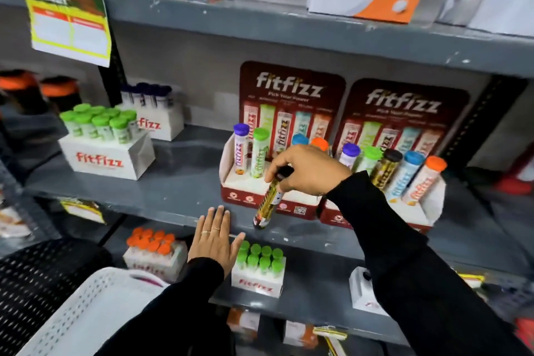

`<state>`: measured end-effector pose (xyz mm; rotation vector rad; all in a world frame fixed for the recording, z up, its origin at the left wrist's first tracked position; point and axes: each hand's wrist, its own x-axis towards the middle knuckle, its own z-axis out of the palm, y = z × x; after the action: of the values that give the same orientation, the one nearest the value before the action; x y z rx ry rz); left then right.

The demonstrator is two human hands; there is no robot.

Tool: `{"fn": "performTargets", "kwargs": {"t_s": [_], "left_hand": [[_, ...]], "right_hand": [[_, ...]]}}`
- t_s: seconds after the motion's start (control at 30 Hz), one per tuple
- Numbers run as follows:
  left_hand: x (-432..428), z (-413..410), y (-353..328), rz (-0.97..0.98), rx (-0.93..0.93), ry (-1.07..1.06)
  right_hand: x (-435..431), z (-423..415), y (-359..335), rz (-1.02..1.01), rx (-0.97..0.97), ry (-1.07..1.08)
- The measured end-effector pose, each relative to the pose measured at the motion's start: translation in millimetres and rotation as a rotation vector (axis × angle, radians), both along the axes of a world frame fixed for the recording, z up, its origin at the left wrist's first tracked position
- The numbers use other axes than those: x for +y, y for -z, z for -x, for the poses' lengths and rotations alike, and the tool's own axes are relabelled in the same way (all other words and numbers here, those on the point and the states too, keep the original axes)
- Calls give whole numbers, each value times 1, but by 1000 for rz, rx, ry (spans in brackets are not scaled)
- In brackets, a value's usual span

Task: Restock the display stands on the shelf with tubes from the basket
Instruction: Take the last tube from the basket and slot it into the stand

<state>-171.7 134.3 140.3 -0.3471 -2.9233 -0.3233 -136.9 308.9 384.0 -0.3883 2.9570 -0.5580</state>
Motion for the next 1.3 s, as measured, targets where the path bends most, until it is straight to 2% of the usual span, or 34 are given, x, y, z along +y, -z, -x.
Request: {"fn": "performTargets", "kwargs": {"t_s": [0.2,0.53,0.7,0.87,1.13,1.3], "left_hand": [[0,4,-1,12,28,-21],[5,6,2,-47,52,-68],[4,7,-1,-32,-37,-47],[4,6,-2,-52,-24,-47],[3,4,-3,-57,13,-47],[5,6,-2,-62,20,-27]], "right_hand": [[4,3,-10,-133,81,5],[10,15,-16,10,122,40],[8,29,-12,-86,212,116],[3,47,7,-106,330,158],[9,54,13,-101,224,108],[10,68,17,-117,267,109]]}}
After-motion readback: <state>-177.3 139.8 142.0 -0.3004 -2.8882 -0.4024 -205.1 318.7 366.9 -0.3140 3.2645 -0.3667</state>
